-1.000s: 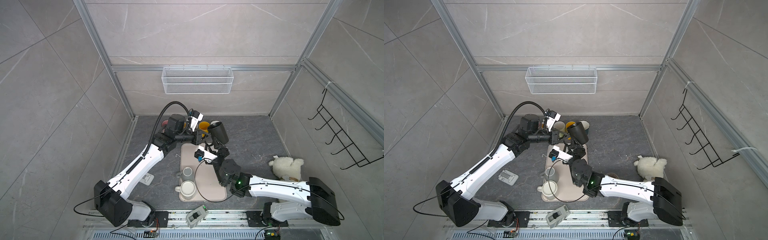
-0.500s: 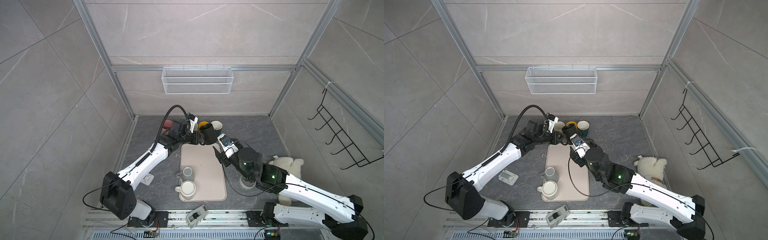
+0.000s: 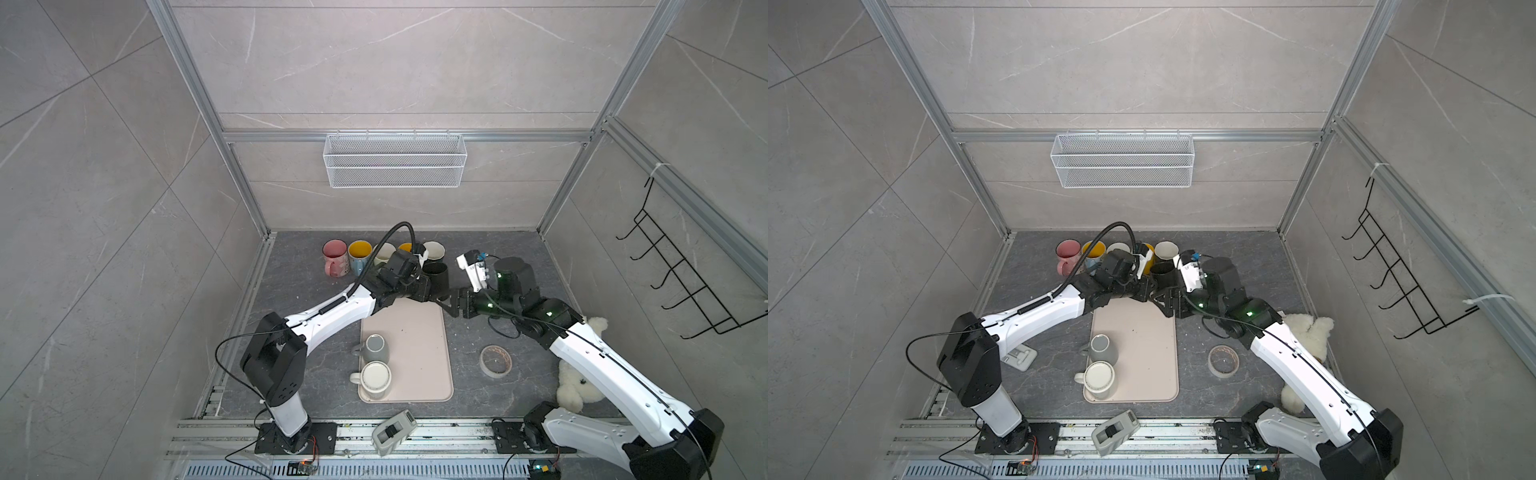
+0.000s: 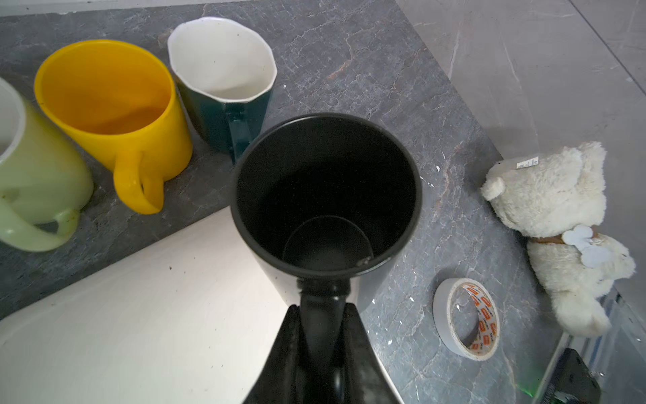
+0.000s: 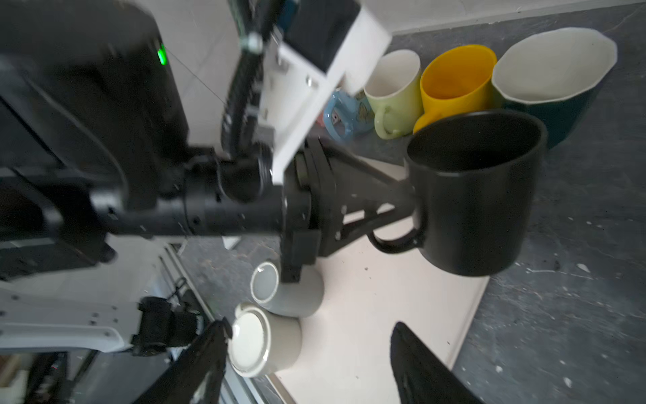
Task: Turn the mug right side up
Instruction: 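Carry the black mug beside the dark green mug with the left gripper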
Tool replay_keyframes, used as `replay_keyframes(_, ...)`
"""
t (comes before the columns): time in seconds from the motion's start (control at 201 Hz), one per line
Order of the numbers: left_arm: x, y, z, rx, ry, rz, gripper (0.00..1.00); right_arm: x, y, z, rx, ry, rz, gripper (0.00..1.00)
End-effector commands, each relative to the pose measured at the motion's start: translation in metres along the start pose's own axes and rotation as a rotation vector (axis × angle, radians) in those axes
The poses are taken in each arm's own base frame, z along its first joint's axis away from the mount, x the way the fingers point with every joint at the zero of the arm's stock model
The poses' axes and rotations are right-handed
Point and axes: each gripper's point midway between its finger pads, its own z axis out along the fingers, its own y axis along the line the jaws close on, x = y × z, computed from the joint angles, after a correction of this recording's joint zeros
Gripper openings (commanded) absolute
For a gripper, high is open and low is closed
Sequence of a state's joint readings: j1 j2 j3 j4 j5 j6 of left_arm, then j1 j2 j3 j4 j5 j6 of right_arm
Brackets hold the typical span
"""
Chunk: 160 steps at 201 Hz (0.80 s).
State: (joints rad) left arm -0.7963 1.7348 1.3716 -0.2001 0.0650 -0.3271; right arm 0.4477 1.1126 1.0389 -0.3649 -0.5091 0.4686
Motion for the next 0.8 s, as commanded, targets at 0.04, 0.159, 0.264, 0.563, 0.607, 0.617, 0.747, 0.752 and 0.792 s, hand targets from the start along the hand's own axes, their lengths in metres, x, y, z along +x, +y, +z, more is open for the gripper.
replay_keyframes(0.04,-0.074,-0.032,-0.004,0.021,-0.264,0.073,0.00,-0.026,0.020,-0.023,-0.358,-0.043,0.260,0.75)
replay_keyframes(0.159,-0.073,-0.041,0.019,0.003,-0.297,0.098,0.00,-0.043,0.014,-0.034,-0.473,-0.109,0.338,0.75)
replay_keyframes(0.264,-0.074,-0.047,0.039,-0.022,-0.323,0.128,0.00,-0.052,0.014,-0.044,-0.524,-0.148,0.339,0.75)
replay_keyframes(0.563,-0.078,-0.045,0.088,-0.100,-0.373,0.156,0.00,-0.065,0.015,-0.074,-0.537,-0.215,0.314,0.76)
replay_keyframes(0.607,-0.079,-0.044,0.093,-0.114,-0.384,0.157,0.00,-0.065,0.014,-0.076,-0.536,-0.219,0.318,0.76)
replay_keyframes(0.617,-0.078,-0.043,0.095,-0.117,-0.384,0.158,0.00,-0.065,0.014,-0.076,-0.535,-0.221,0.320,0.76)
replay_keyframes(0.747,-0.081,-0.038,0.107,-0.152,-0.406,0.163,0.00,-0.064,0.007,-0.078,-0.531,-0.224,0.354,0.76)
replay_keyframes(0.752,-0.080,-0.037,0.107,-0.153,-0.406,0.164,0.00,-0.064,0.006,-0.078,-0.531,-0.224,0.356,0.76)
replay_keyframes(0.792,-0.081,-0.037,0.111,-0.156,-0.410,0.168,0.00,-0.065,0.004,-0.079,-0.533,-0.229,0.364,0.76)
